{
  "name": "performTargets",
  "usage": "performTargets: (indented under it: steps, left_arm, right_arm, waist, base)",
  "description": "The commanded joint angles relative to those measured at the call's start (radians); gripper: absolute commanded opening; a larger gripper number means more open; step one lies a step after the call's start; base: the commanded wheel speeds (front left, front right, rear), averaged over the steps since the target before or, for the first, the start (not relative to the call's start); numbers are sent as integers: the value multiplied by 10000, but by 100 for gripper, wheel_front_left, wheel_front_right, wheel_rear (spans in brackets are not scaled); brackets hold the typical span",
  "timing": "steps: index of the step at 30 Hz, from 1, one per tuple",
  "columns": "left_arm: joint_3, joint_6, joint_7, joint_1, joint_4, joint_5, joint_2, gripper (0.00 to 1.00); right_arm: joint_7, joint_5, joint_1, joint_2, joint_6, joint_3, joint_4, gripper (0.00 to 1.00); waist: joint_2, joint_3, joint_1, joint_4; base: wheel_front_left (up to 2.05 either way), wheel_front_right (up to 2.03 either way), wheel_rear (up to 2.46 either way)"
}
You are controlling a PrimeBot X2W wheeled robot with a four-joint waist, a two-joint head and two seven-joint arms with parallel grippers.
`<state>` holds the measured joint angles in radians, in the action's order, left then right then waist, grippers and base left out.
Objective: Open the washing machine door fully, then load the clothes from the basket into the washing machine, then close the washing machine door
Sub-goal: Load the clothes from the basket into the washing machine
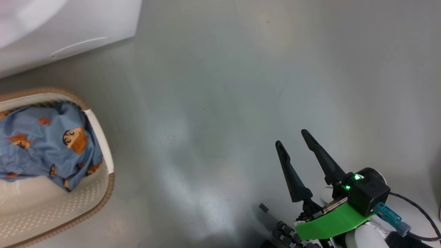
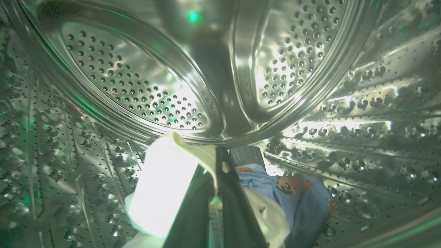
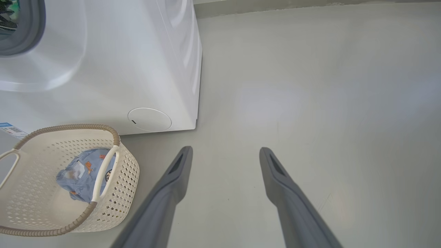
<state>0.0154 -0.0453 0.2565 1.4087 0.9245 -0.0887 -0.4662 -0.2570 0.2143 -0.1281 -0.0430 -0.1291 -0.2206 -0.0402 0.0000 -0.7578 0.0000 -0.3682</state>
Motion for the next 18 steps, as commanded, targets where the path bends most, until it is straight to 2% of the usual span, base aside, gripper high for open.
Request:
performTargets:
  steps: [1, 10, 12, 14, 16, 18]
  left_arm:
    - [47, 32, 49, -105, -26, 134, -556, 0]
    - [718, 171, -695, 728, 1278, 487, -394, 0]
    - [799, 121, -906, 872, 1468, 502, -279, 20]
    - [866, 100, -985, 988, 1564, 497, -169, 48]
    - [922, 84, -1043, 1082, 1645, 479, -64, 100]
    - [966, 61, -1043, 1142, 1707, 460, 9, 100]
  right_arm:
    - [-48, -95, 274, -72, -16, -262, -143, 100]
    - [-48, -49, 430, -72, -16, -175, -128, 100]
    - [-48, -28, 415, -72, -16, -152, -141, 100]
    - [-48, -8, 384, -72, -16, -148, -142, 100]
    - [-48, 2, 353, -72, -16, -132, -133, 100]
    - [-48, 14, 315, -72, -16, -139, -122, 100]
  waist:
    - [0, 29, 0, -129]
    - [0, 17, 0, -198]
    - [0, 47, 0, -149]
    - [0, 73, 0, -94]
    - [0, 99, 0, -35]
    - [0, 134, 0, 7]
  base:
    - [0, 0, 0]
    - [0, 0, 0]
    - [0, 0, 0]
    - [0, 0, 0]
    - [0, 0, 0]
    - [0, 0, 0]
